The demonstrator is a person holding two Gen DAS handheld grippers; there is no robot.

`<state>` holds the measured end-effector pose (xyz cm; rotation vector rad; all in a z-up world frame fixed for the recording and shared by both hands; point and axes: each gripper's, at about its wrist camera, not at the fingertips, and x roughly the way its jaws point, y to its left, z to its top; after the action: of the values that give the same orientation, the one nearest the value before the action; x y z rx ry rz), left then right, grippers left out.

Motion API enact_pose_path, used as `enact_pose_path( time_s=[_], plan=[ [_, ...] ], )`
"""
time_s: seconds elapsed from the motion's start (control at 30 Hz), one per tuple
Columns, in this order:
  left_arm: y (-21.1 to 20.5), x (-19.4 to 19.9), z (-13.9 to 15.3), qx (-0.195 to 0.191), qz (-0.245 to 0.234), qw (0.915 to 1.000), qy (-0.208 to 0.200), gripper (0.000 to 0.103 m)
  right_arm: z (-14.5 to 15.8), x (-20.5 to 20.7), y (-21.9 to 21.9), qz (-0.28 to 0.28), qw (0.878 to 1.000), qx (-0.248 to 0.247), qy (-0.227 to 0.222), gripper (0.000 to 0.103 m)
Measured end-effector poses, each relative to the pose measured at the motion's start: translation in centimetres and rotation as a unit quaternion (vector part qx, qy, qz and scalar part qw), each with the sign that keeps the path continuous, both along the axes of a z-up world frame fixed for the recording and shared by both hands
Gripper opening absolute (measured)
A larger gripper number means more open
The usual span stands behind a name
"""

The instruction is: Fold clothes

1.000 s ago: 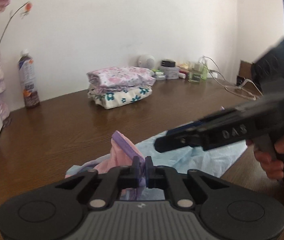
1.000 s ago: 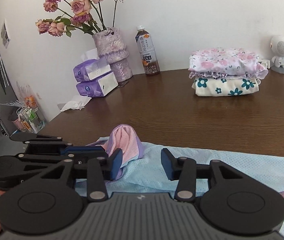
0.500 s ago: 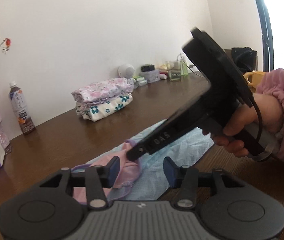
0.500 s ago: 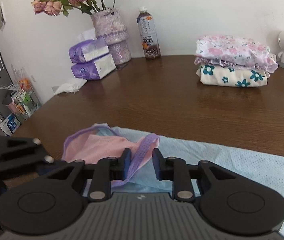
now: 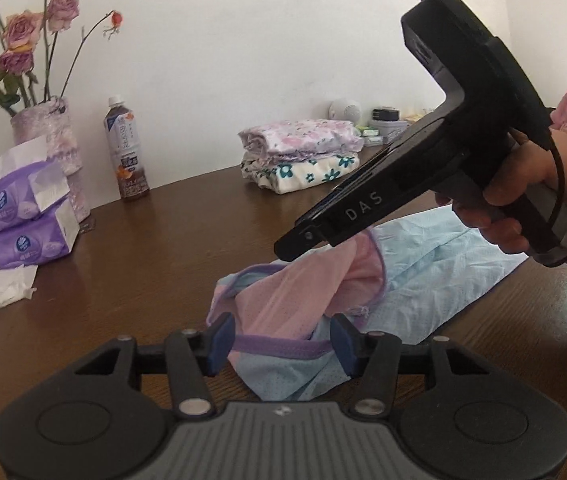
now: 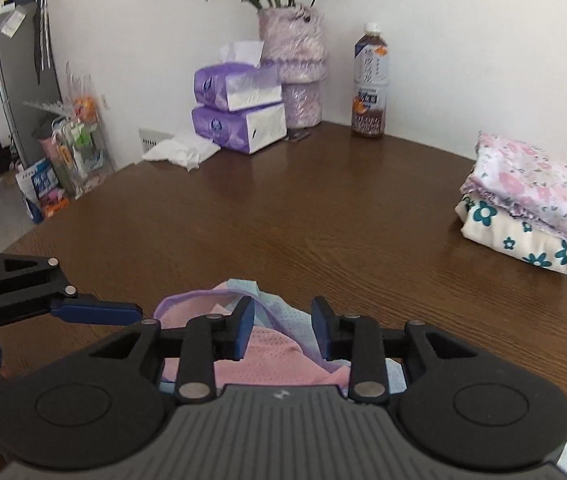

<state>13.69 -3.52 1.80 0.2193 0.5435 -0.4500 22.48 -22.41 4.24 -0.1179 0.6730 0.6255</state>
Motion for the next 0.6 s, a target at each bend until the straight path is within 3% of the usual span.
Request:
enact_pose_path(
  time_s=[0.3,0.4,0.53,0.6],
  plan=[
    [1.8,0.9,-0.5,-0.047,0.055,0.9968,0.034,0.052,-2.2,3.0,4.2,0.056,0.995,-0.071,0.03,0.031],
    [2.0,0.9,-0.6,-0.063,0.059,0.9952,0.046,0.052,-2.7,3.5,4.7,0.066,0.994,-0.08,0.035,0.025],
    [1.1,0.2,-0.6,-0.045,0.041,0.9977,0.029,0.051,-2.8,3.0,4.9,0.08,0.993,-0.088,0.023,0.007],
    [0.6,-0.2,-0.6,-0.035,0.033,0.9986,0.021,0.037,-2.7,2.7,5.0,0.085,0.992,-0.094,0.014,0.005]
  ],
)
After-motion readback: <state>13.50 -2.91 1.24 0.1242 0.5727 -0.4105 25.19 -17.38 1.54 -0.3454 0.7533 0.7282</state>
